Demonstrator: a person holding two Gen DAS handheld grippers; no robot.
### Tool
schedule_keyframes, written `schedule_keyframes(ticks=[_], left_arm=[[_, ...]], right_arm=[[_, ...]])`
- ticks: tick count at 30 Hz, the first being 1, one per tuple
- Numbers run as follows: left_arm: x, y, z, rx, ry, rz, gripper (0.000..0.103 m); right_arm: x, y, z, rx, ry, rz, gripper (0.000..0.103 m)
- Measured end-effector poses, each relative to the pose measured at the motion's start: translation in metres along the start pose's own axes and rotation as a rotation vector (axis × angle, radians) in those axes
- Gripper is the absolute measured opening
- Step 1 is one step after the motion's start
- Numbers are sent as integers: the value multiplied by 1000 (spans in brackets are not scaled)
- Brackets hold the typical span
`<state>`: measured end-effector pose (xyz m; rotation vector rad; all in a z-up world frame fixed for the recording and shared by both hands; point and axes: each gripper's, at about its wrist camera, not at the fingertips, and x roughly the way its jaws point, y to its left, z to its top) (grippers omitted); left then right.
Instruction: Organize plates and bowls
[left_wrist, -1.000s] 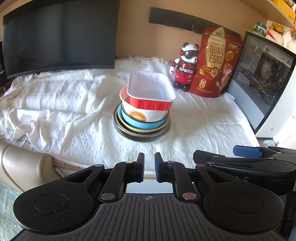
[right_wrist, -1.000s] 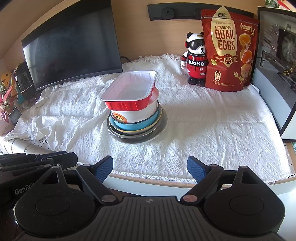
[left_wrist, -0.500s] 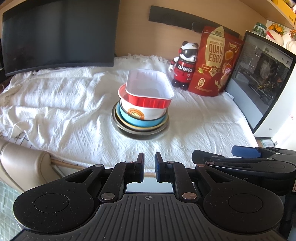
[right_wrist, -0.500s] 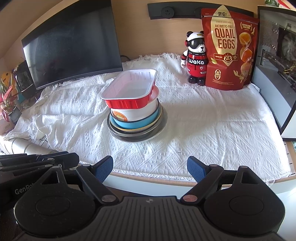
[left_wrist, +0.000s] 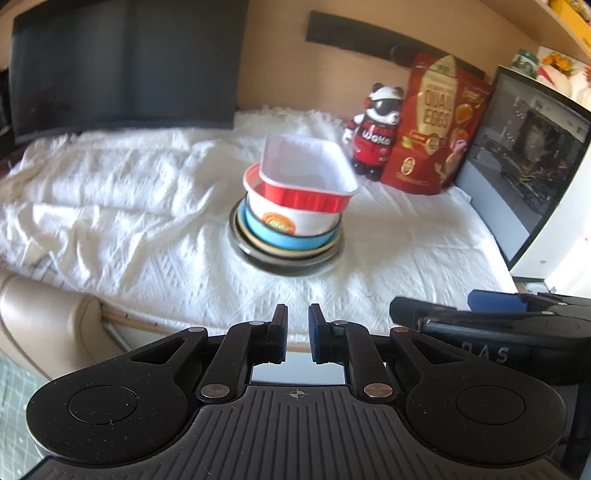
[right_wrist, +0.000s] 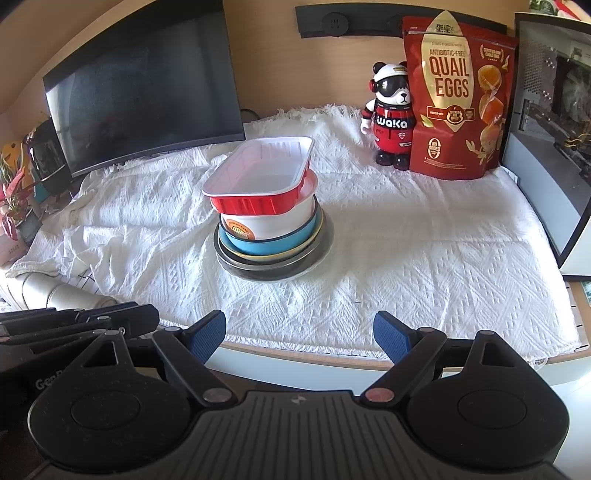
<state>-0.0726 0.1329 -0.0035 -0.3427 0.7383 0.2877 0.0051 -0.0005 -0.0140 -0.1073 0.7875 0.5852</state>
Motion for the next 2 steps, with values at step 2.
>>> schedule_keyframes(ticks=[2], left_arm=[[5, 12, 0, -42, 24, 15, 14]], right_arm=[[6, 1, 3, -9, 2, 13, 88]])
